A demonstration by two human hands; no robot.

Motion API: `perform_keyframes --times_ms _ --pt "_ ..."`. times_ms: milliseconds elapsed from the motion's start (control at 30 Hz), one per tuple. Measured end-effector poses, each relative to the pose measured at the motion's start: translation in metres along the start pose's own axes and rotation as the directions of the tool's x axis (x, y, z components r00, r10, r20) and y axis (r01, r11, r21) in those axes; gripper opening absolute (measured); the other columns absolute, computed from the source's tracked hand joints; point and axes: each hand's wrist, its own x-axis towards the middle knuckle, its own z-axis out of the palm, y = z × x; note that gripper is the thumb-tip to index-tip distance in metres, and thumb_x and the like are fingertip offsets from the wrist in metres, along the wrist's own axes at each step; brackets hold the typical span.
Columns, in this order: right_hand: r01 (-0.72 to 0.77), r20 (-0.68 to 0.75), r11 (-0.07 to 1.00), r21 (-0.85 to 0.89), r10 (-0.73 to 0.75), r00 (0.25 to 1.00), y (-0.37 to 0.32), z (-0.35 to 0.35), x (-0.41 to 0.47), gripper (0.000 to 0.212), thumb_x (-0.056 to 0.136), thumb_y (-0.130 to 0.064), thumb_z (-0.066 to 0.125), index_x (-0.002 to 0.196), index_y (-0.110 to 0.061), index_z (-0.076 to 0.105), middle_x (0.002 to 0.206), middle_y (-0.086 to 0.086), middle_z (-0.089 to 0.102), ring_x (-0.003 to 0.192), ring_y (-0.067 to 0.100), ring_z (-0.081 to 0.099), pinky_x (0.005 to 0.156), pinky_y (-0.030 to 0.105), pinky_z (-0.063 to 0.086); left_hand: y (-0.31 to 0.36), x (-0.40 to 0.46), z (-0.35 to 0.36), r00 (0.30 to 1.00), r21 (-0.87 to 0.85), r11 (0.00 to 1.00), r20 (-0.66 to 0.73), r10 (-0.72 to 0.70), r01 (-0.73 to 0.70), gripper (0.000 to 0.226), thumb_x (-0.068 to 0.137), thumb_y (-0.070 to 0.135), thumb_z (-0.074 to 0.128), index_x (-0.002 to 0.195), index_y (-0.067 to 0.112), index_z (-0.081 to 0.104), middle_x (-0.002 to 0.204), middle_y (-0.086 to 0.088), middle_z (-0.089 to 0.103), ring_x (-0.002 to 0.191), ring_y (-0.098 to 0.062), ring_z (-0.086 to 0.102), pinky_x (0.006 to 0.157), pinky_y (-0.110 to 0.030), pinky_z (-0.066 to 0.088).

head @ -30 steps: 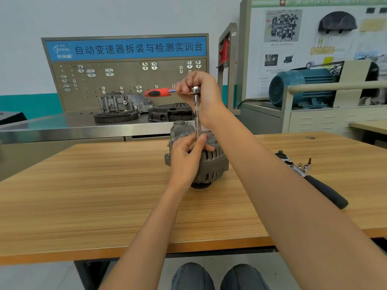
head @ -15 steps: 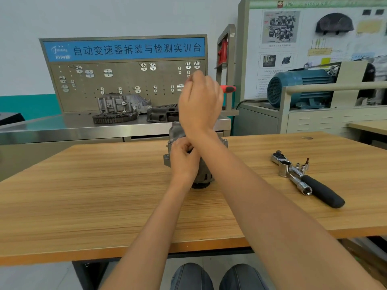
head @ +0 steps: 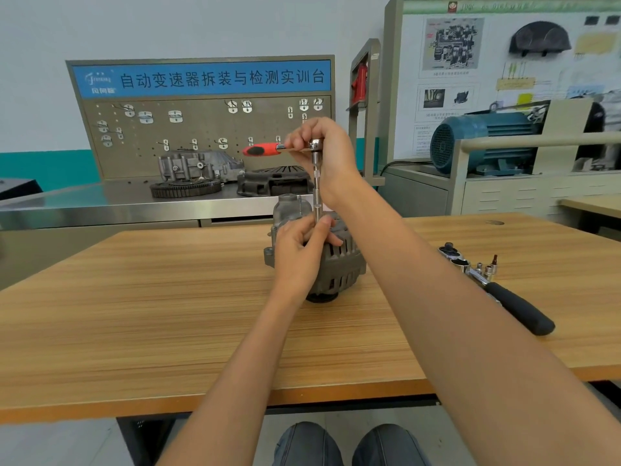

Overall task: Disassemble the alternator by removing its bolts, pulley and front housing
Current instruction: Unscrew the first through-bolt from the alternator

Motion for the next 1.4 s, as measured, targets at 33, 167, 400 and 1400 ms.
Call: perform_keyframes --times_ms 33,167,400,1400 --pt "0.036 -0.043 0.997 -0.072 -0.039 0.998 0.001 0.000 0.001 0.035 0.083 0.012 0.032 0.057 -0.008 0.043 0.050 0.003 0.047 0.055 0.013 0.053 0.062 0.021 0.047 0.000 0.000 0.001 1.000 0.014 1.000 -0.010 0.009 -0.009 0.033 0.097 0.020 0.051 0.066 0.018 0.061 0.058 0.013 0.062 0.073 -0.010 0.059 0.091 -0.049 0.042" --pt "0.286 -0.043 0.596 -0.750 -0.476 0.879 0.022 0.006 -0.008 0.027 0.093 -0.003 0.037 0.071 -0.008 0.052 0.067 0.001 0.049 0.068 0.015 0.049 0.068 0.027 0.040 -0.003 0.001 0.002 0.998 -0.007 0.999 -0.053 -0.043 0.042 0.044 0.091 0.005 0.054 0.054 0.028 0.045 0.048 0.016 0.045 0.058 -0.003 0.042 0.062 -0.033 0.034" --pt "0.300 0.027 0.326 -0.897 -0.635 0.772 0.029 0.009 -0.008 0.025 0.094 -0.009 0.037 0.075 -0.006 0.054 0.066 0.001 0.047 0.070 0.019 0.046 0.072 0.033 0.039 -0.006 0.002 0.005 0.985 -0.057 0.988 -0.091 -0.146 0.141 0.055 0.086 0.001 0.056 0.042 0.031 0.043 0.043 0.015 0.038 0.059 -0.006 0.035 0.056 -0.026 0.026" --pt "0.041 -0.106 0.979 -0.201 -0.063 0.992 0.005 0.005 -0.003 0.031 0.082 0.007 0.043 0.057 -0.010 0.052 0.049 -0.004 0.055 0.057 0.007 0.057 0.067 0.019 0.049 -0.003 -0.002 0.001 0.999 -0.047 0.998 -0.017 -0.042 0.041 0.035 0.098 0.024 0.048 0.067 0.030 0.062 0.061 0.014 0.064 0.073 -0.012 0.056 0.091 -0.055 0.040"
